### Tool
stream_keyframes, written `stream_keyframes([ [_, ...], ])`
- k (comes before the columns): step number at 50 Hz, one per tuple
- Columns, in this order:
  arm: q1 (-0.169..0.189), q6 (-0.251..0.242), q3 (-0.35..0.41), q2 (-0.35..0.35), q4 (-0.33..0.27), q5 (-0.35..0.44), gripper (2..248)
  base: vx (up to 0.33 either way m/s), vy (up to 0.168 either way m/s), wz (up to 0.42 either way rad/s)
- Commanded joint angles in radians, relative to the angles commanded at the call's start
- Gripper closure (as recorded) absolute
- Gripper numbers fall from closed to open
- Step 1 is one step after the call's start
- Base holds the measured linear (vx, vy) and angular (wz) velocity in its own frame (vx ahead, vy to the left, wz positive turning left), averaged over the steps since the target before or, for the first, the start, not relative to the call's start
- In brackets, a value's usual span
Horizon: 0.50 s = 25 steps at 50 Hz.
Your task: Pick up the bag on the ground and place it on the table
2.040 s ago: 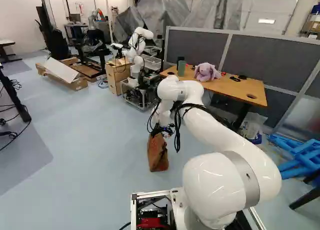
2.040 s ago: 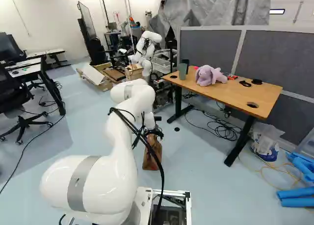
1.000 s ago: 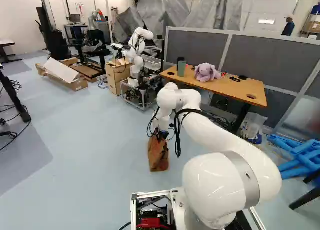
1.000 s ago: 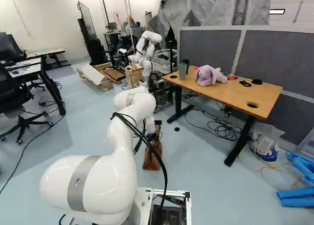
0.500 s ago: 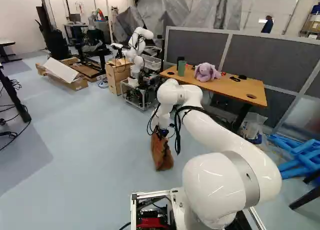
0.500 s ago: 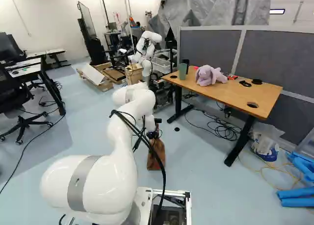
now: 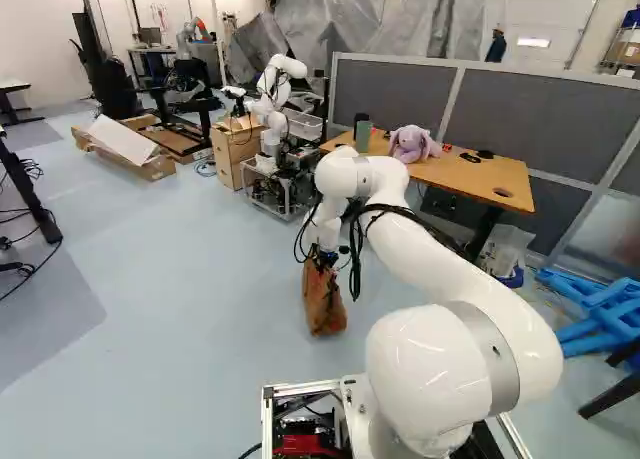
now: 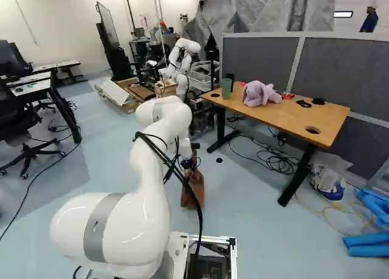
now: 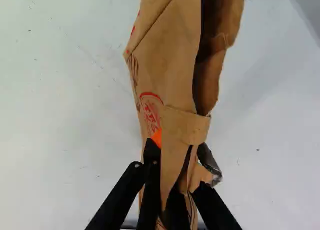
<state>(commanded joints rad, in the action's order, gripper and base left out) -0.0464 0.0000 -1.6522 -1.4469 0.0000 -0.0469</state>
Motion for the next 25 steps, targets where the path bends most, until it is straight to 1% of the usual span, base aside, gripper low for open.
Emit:
stream_keyframes([
  [25, 0.000, 0.000, 0.082, 0.092, 0.000, 0.000, 229, 0.000, 0.000, 0.000],
])
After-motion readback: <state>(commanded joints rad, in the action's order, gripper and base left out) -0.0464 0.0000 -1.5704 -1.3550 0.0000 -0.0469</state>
